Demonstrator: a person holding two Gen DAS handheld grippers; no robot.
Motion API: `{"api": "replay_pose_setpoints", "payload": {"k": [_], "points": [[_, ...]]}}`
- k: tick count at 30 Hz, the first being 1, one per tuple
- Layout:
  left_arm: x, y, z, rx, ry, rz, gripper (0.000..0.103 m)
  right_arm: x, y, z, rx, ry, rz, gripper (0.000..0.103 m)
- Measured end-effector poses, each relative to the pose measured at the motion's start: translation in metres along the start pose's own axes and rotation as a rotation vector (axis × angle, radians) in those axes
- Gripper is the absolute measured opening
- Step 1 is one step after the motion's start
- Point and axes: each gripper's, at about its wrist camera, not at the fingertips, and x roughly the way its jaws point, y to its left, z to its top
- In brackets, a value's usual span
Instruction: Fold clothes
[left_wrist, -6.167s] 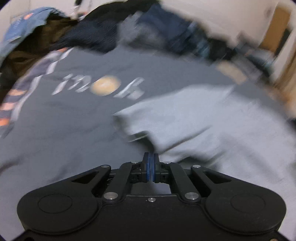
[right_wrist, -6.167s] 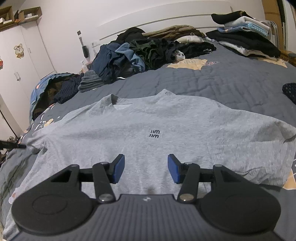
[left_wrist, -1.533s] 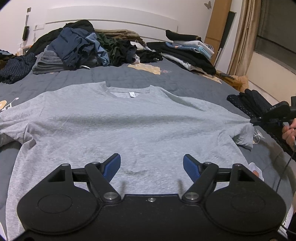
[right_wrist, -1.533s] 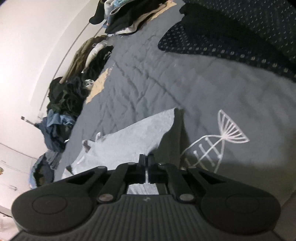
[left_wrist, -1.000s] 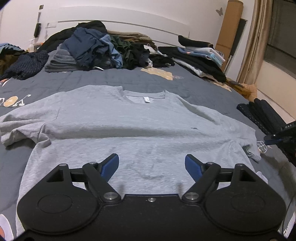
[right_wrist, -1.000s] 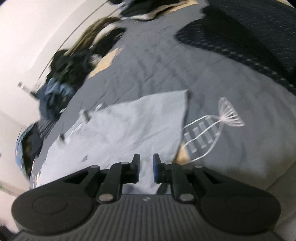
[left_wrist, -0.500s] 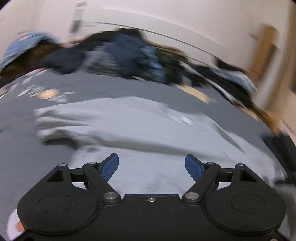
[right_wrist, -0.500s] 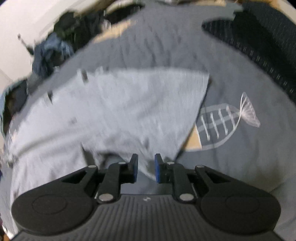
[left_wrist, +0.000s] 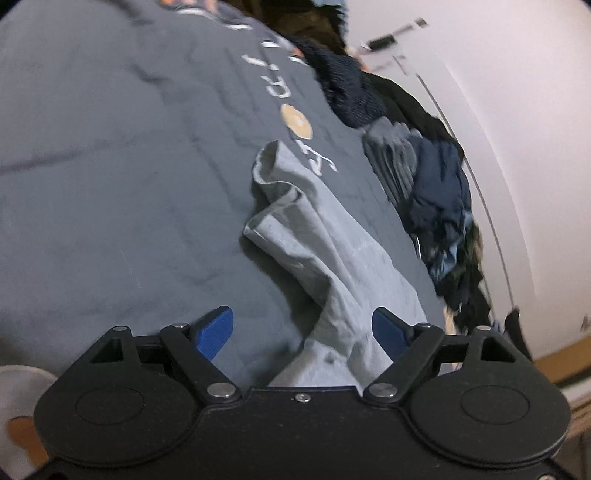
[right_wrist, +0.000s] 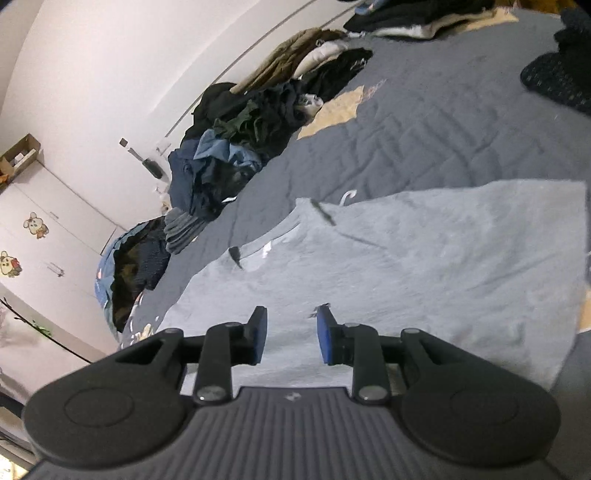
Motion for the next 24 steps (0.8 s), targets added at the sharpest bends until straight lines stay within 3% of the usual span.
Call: {"api": "replay_pose_setpoints", "payload": {"k": [4, 6, 10, 12, 13, 14, 17, 20, 22, 24], "points": [[0.015, -0.004, 0.006, -0.036, -0.035, -0.017, 0.08, 0.006, 0.016, -0.008, -0.042, 0.015, 0.01, 0.028], [0.023, -0.01, 0.007, -0.027, -0.052, 0.019, 0.077, 0.008, 0.029, -0.015, -0.086, 0.031, 0.031, 0.028], [0.04, -0.013, 0.009, -0.045, -0.055, 0.053, 0.054, 0.011, 0.055, -0.031, -0.172, 0.064, 0.073, 0.035], [0.043, -0.017, 0.01, -0.018, -0.058, 0.07, 0.036, 0.013, 0.069, -0.038, -0.215, 0.081, 0.095, 0.042], [0.043, -0.02, 0.01, 0.003, -0.059, 0.08, 0.021, 0.014, 0.075, -0.042, -0.237, 0.089, 0.105, 0.042], [0.044, -0.022, 0.01, 0.026, -0.06, 0.091, 0.015, 0.015, 0.082, -0.046, -0.259, 0.097, 0.116, 0.043], [0.043, -0.042, 0.01, 0.199, -0.076, 0.106, 0.01, 0.017, 0.099, -0.056, -0.314, 0.122, 0.145, 0.044], [0.036, -0.076, 0.005, 0.454, -0.115, 0.091, 0.008, 0.016, 0.1, -0.058, -0.305, 0.133, 0.144, 0.044], [0.034, -0.113, -0.009, 0.71, -0.142, 0.078, 0.007, 0.015, 0.099, -0.056, -0.291, 0.132, 0.136, 0.045], [0.03, -0.147, -0.036, 0.962, -0.136, 0.014, 0.007, 0.013, 0.094, -0.051, -0.266, 0.116, 0.124, 0.045]]}}
